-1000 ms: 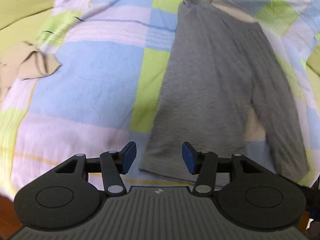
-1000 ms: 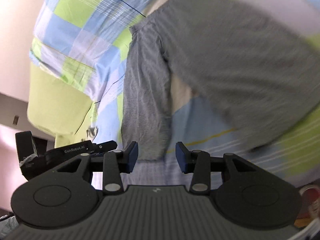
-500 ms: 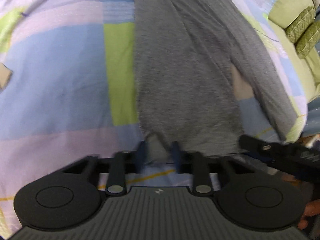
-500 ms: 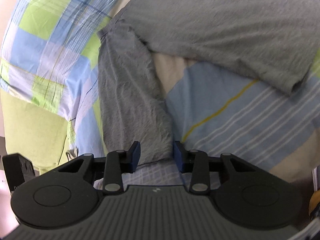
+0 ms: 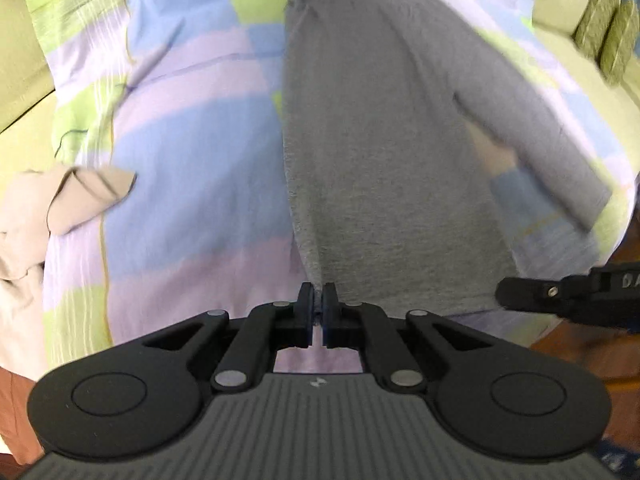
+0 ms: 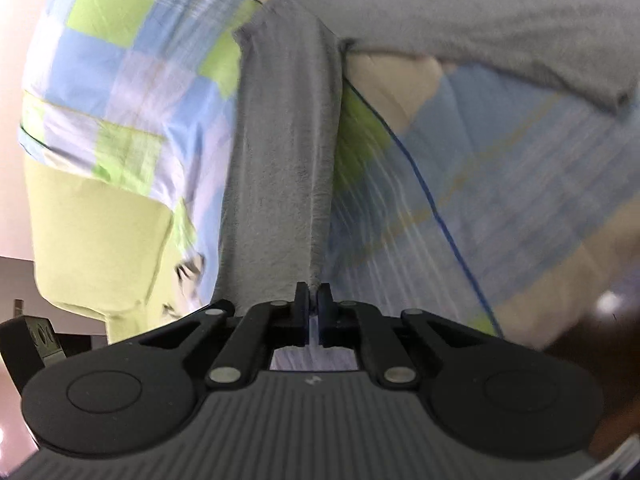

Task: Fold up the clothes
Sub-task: 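Open both grippers and release the grey pants on the sheet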

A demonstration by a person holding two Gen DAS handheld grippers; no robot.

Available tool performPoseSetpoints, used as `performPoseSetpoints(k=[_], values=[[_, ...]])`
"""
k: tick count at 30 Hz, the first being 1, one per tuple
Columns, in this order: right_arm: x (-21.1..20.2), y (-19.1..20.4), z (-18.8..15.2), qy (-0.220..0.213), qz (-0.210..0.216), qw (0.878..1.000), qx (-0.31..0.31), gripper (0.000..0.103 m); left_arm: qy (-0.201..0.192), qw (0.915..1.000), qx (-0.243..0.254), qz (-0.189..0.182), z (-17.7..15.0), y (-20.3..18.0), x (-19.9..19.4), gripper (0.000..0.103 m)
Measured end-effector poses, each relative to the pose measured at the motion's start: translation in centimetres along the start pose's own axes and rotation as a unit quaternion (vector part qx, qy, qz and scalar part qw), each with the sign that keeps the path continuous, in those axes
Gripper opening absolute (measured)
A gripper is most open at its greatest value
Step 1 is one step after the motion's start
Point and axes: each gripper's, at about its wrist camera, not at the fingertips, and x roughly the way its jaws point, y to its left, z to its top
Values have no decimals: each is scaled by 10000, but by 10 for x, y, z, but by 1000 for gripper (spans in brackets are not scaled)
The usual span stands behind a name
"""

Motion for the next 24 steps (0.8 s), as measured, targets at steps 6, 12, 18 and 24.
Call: performPoseSetpoints(k=[6,12,18,24], values=[[26,1,-19,297,85,9995,-62,1,-109,9988,130,459,-11,5,12,1],[23,-1,-23,706,-217,9970,-224,1,44,9970,511,586,-17,-13,32,3],[-24,17,-1,451,-823,9852,-1436,19,-85,9989,165,434,-9,-14,-8,9],[-34,24,43,-87,-778,9727,-2184,23,-509,9976,278,-368,21,-67,2,16]])
